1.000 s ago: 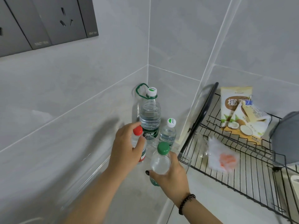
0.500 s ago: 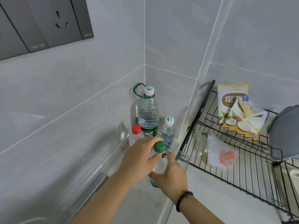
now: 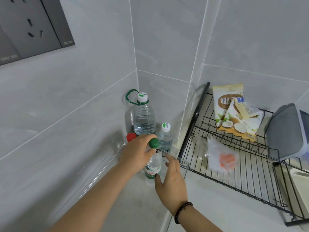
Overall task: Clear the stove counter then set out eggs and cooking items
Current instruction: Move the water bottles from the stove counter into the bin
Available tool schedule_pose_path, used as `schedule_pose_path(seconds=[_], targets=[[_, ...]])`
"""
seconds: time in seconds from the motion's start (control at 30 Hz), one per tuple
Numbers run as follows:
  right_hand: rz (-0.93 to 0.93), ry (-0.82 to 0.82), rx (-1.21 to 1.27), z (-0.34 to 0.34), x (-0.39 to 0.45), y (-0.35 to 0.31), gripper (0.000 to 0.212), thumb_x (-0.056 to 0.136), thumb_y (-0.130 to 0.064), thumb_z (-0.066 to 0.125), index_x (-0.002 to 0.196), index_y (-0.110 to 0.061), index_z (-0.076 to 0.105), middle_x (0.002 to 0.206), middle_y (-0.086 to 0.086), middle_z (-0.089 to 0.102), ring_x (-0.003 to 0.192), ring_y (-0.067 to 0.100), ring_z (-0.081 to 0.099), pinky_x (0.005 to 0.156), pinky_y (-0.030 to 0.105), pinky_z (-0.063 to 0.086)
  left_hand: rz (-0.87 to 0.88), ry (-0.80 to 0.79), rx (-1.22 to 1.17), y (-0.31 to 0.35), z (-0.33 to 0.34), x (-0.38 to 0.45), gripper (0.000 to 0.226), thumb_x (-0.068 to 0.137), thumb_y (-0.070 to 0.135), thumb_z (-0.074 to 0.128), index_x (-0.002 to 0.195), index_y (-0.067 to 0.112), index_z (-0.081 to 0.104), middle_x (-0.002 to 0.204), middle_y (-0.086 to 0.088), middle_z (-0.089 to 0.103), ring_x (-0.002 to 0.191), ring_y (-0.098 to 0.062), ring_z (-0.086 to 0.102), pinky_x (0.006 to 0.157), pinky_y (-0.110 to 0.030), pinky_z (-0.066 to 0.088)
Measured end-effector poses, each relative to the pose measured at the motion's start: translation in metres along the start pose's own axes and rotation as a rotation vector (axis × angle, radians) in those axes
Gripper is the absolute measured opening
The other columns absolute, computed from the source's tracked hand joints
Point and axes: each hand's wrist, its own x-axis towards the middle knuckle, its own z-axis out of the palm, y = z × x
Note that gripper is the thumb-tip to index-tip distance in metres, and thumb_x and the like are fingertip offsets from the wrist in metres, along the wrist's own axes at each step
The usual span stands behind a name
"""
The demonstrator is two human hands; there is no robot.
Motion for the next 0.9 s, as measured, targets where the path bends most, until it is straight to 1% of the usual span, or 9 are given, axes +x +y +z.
schedule_pose_path(seconds=[0.17, 0.3, 0.43, 0.53, 0.63, 0.77, 0.83, 0.9], targets=[[-0.010, 0.035, 0.012, 0.004, 0.001, 0.003, 0.069, 0.085, -0.021, 0.062, 0.144, -0.023, 0.027, 0.139, -0.009, 0.037, 0.124, 0.009, 0.050, 0.084, 0.026, 0.051, -0.001, 0.050, 0.047, -0.001, 0.001, 0.001, 0.029, 0.084, 0.023, 0.068, 0.111, 0.028, 0.062, 0.100, 0.008, 0.068, 0.085, -0.013, 0.063, 0.074, -0.036, 0.056], [-0.009, 0.026, 0.005, 0.004, 0.000, 0.004, 0.069, 0.085, -0.021, 0.062, 0.144, -0.023, 0.026, 0.139, -0.009, 0.037, 0.122, 0.008, 0.051, 0.082, 0.025, 0.051, 0.009, 0.081, 0.016, 0.000, 0.003, -0.005, 0.030, 0.084, 0.020, 0.069, 0.113, 0.026, 0.064, 0.099, 0.007, 0.068, 0.084, -0.011, 0.063, 0.076, -0.031, 0.055], [-0.022, 0.025, 0.008, 0.005, 0.000, 0.006, 0.069, 0.085, -0.022, 0.062, 0.144, -0.023, 0.026, 0.140, -0.009, 0.037, 0.122, 0.009, 0.051, 0.082, 0.027, 0.051, 0.033, 0.079, -0.023, -0.003, 0.006, -0.010, 0.033, 0.083, 0.018, 0.069, 0.114, 0.026, 0.063, 0.097, 0.006, 0.067, 0.083, -0.013, 0.063, 0.077, -0.037, 0.057], [-0.025, 0.029, 0.003, 0.006, 0.000, 0.007, 0.069, 0.085, -0.022, 0.062, 0.144, -0.022, 0.027, 0.140, -0.008, 0.037, 0.121, 0.009, 0.052, 0.083, 0.027, 0.053, 0.020, 0.058, -0.040, -0.009, 0.005, -0.013, 0.035, 0.083, 0.017, 0.070, 0.116, 0.027, 0.062, 0.102, 0.005, 0.066, 0.088, -0.014, 0.064, 0.080, -0.037, 0.057], [-0.017, 0.023, 0.006, 0.006, 0.000, 0.006, 0.067, 0.085, -0.022, 0.062, 0.143, -0.023, 0.028, 0.139, -0.009, 0.038, 0.118, 0.009, 0.054, 0.081, 0.028, 0.053, -0.034, 0.040, -0.076, -0.014, 0.003, -0.015, 0.043, 0.082, 0.019, 0.073, 0.122, 0.029, 0.059, 0.112, 0.006, 0.064, 0.096, -0.011, 0.063, 0.086, -0.035, 0.056], [-0.026, 0.004, 0.017, 0.003, 0.000, 0.004, 0.061, 0.085, -0.022, 0.062, 0.138, -0.024, 0.033, 0.136, -0.012, 0.039, 0.112, 0.008, 0.056, 0.081, 0.028, 0.053, -0.033, 0.047, -0.118, -0.012, 0.007, -0.023, 0.053, 0.082, 0.018, 0.073, 0.130, 0.032, 0.052, 0.122, 0.009, 0.057, 0.105, -0.008, 0.059, 0.088, -0.036, 0.054], [-0.008, -0.012, 0.093, -0.001, 0.001, 0.002, 0.054, 0.086, -0.018, 0.062, 0.133, -0.027, 0.038, 0.130, -0.013, 0.042, 0.106, 0.004, 0.056, 0.082, 0.027, 0.054, -0.050, 0.070, -0.131, -0.009, 0.008, -0.028, 0.061, 0.082, 0.020, 0.074, 0.135, 0.033, 0.047, 0.128, 0.010, 0.054, 0.109, -0.006, 0.056, 0.090, -0.035, 0.054], [0.050, -0.035, 0.287, -0.009, 0.002, 0.001, 0.047, 0.086, -0.010, 0.062, 0.126, -0.029, 0.044, 0.126, -0.011, 0.047, 0.102, 0.001, 0.056, 0.079, 0.022, 0.054, -0.068, 0.091, -0.147, -0.007, 0.008, -0.034, 0.063, 0.082, 0.023, 0.074, 0.137, 0.033, 0.044, 0.130, 0.011, 0.051, 0.112, -0.006, 0.054, 0.092, -0.034, 0.053]])
